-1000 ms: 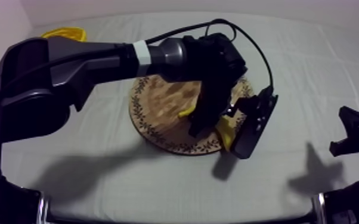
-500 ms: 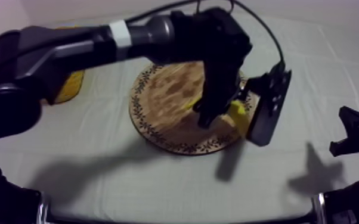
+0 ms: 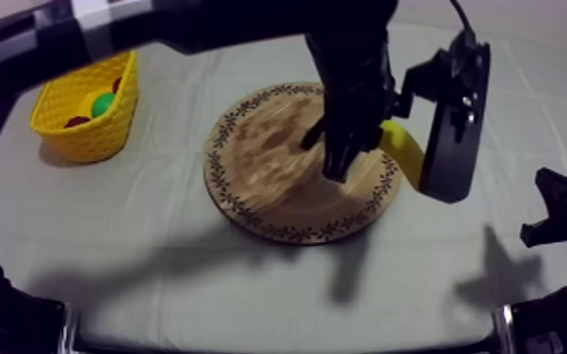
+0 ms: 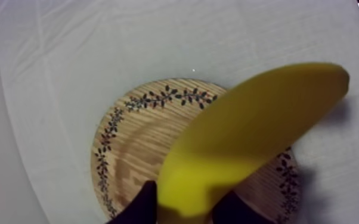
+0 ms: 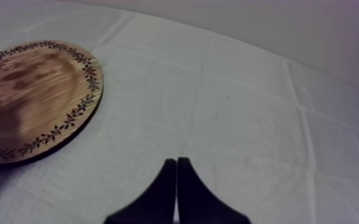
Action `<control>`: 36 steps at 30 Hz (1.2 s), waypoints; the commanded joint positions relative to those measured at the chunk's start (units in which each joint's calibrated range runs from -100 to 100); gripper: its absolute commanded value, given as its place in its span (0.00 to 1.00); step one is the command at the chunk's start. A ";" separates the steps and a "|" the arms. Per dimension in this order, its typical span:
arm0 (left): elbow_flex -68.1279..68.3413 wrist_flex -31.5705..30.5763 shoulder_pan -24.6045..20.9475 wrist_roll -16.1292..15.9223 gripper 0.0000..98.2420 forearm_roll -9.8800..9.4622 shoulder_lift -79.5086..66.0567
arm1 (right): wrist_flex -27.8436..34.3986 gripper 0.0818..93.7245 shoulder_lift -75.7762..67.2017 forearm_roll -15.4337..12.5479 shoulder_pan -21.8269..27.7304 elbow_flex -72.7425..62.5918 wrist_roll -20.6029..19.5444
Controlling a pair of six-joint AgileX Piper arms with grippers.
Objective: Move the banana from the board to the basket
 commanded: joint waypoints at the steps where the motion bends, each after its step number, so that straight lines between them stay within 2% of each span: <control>1: 0.54 0.08 -0.13 0.83 0.24 0.00 -0.89 | -0.01 0.00 0.00 0.00 0.00 0.01 0.00; 10: 2.09 0.58 -2.05 5.56 0.23 0.25 -4.14 | -0.01 0.00 0.00 0.00 0.00 0.01 0.00; 16: 2.44 0.60 -4.85 8.72 0.25 2.17 -6.34 | -0.01 0.00 0.00 0.00 0.00 0.01 0.00; 20: 3.67 0.61 -6.83 9.96 0.25 3.11 -7.94 | -0.01 0.00 0.00 0.00 0.00 0.01 0.00; 36: 9.88 0.61 -15.70 14.04 0.27 4.81 -14.37 | -0.01 0.00 0.00 0.00 0.00 0.01 0.00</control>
